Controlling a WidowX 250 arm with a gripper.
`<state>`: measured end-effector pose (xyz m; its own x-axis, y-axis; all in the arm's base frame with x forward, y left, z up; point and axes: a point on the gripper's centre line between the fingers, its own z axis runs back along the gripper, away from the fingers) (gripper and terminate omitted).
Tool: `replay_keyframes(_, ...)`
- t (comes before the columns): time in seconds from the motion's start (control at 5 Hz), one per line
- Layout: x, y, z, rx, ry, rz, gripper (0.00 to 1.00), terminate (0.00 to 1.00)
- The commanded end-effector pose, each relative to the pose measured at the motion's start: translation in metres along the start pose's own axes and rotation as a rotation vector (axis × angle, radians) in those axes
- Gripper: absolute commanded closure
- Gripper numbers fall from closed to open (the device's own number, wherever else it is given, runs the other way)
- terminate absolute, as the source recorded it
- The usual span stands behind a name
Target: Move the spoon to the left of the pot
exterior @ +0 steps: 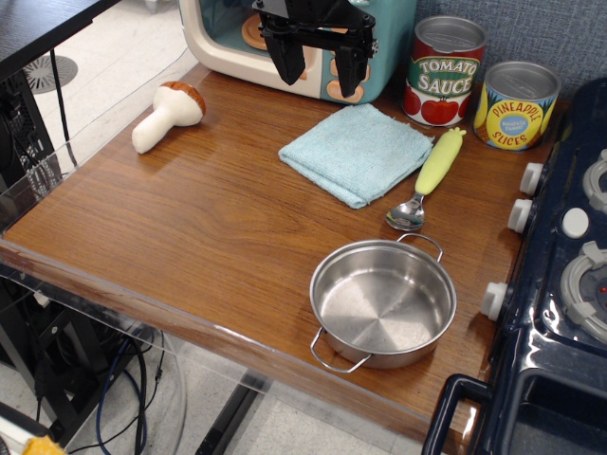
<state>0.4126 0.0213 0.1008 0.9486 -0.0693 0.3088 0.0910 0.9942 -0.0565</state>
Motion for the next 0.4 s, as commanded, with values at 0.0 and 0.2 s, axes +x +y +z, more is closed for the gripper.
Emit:
replay_keyframes(0.0,0.000,0.000,0.000,0.000,0.000,0.000,0.00,0.00)
replay_keyframes(0.2,-0.002,-0.024,0.008,-0.035,-0.017,-0.014,0.00,0.00)
